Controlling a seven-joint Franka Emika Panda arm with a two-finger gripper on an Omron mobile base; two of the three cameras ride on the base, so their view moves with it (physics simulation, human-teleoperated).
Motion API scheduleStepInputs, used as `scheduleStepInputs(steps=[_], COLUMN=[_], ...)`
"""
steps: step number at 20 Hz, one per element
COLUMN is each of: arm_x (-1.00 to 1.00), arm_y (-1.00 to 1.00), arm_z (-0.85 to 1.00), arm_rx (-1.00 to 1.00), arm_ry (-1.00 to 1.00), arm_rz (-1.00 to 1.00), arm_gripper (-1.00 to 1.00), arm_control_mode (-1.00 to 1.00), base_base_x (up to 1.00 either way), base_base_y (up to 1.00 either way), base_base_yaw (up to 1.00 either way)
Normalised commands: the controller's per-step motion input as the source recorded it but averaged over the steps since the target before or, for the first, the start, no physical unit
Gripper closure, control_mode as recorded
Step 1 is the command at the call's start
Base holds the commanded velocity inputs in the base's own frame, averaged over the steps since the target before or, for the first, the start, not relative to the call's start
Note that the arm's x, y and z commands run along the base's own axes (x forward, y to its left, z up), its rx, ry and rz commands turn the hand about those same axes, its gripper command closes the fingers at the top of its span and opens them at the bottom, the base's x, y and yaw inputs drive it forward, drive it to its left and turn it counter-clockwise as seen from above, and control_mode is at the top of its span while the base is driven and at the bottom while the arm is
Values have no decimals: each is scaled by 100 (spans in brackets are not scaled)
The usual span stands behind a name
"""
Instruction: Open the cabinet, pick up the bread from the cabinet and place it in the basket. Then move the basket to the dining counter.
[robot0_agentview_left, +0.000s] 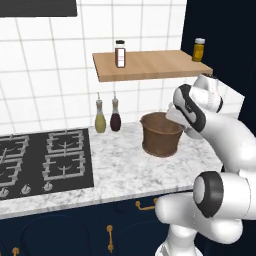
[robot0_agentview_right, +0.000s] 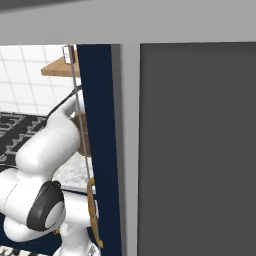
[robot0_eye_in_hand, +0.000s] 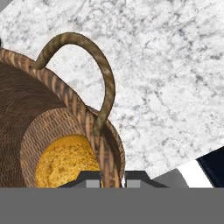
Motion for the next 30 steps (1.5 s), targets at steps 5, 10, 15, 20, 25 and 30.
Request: scheduleStepInputs(steps=[5, 10, 15, 20, 25, 30], arm_x=[-63, -52, -32, -8, -11, -7], arm_y=[9, -7, -14, 0, 0, 0], arm_z=[60, 48, 21, 1, 0, 0], arm_rx=[0, -1, 0, 0, 0, 0], arm_ry=[2, 10, 6, 0, 0, 0], arm_rz=[0, -7, -4, 0, 0, 0], arm_gripper=[100, 100, 100, 100, 100, 100], arm_control_mode=[-100, -100, -100, -100, -100, 100], base_base_x=[0, 0, 0, 0, 0, -26], base_base_y=[0, 0, 0, 0, 0, 0], base_base_yaw=[0, 0, 0, 0, 0, 1])
